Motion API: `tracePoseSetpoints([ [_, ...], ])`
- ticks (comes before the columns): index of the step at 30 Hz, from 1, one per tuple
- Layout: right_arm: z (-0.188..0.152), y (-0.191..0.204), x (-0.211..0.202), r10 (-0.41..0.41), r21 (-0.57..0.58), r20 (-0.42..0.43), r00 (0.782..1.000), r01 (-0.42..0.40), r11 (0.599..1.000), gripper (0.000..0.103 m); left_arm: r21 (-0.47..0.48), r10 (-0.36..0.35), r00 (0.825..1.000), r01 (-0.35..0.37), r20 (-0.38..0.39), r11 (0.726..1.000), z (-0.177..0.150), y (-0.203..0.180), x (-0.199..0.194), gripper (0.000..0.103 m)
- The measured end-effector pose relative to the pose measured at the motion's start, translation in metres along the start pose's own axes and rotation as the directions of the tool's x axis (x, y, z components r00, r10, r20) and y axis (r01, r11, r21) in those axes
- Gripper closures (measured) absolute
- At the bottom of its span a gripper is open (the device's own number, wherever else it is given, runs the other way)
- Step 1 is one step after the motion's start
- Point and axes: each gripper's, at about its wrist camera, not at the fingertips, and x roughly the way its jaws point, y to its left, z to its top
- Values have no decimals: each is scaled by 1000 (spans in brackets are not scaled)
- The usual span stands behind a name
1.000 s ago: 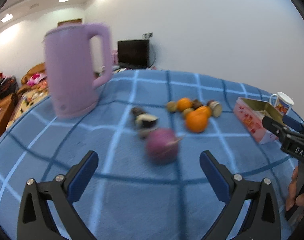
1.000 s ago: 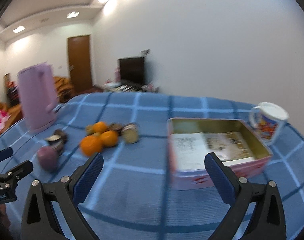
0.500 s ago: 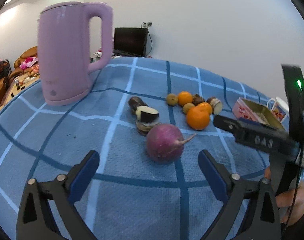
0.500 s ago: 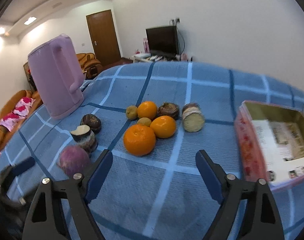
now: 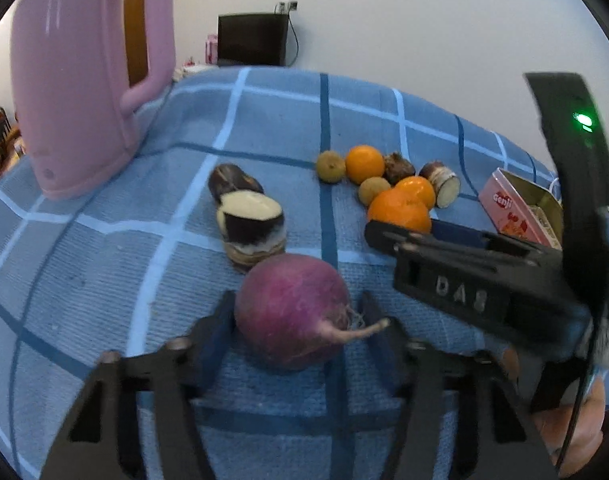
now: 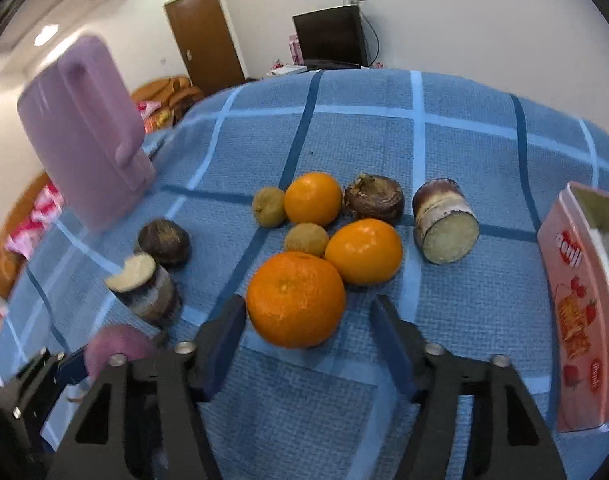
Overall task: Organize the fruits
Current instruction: 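Grasp the purple radish with the left tool while the right tool grasps an orange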
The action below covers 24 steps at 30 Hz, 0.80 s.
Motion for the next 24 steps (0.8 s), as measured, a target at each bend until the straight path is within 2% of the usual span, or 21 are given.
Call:
tracePoseSetpoints([
  [3,-3,5,-2,-22,-42,1,1000,22,999,53,-28,-31,1000,31,0,999,-1,5,-1,49],
  [9,-11,-10,-23,60,8,15,998,-60,998,54,-80,-56,997,59,46,995,-4,16,-11,49],
  [16,-11,-19,-70,100,-7,160,982,-100,995,54,-105,-65,991,78,119,991,-11,20,-29,50],
  [24,-20,-44,-109,32,-48,293,956,-19,999,54,-51,-104,977,115,185,992,-5,-13,-36,49],
])
